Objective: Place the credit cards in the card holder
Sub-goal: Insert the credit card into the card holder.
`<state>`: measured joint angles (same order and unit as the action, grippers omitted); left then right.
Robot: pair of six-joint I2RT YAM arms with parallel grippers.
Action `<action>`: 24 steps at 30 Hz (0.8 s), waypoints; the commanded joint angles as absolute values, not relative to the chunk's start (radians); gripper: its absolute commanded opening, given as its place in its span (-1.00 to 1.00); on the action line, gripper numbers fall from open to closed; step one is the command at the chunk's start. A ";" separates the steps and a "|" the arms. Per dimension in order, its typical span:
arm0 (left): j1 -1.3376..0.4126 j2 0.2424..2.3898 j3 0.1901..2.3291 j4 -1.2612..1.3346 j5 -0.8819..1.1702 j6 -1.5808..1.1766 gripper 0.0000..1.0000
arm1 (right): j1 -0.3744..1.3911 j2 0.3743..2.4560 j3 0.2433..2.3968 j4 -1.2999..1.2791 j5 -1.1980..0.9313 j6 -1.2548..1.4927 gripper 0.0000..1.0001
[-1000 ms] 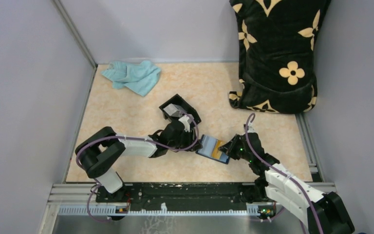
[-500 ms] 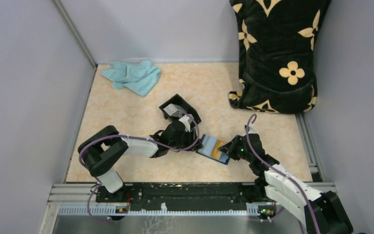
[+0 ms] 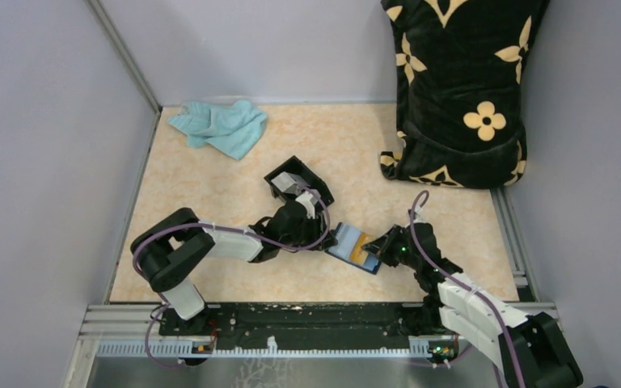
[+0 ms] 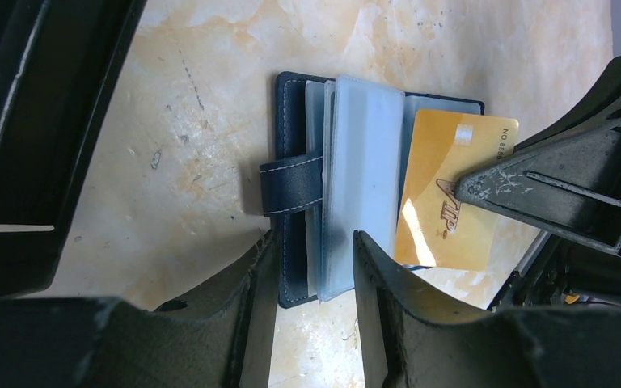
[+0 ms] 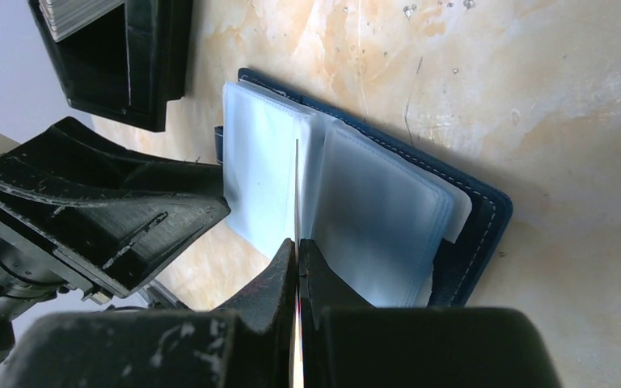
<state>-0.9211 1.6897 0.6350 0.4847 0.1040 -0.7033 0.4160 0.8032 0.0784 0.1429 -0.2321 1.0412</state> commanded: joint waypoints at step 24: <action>-0.957 1.707 0.578 0.517 0.089 -0.737 -0.11 | 0.376 0.851 0.030 0.302 -0.296 1.078 -1.00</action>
<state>-0.9413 1.6943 0.6010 0.5426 0.0917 -0.7326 0.3901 0.8433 0.0326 0.2443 -0.2935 1.0782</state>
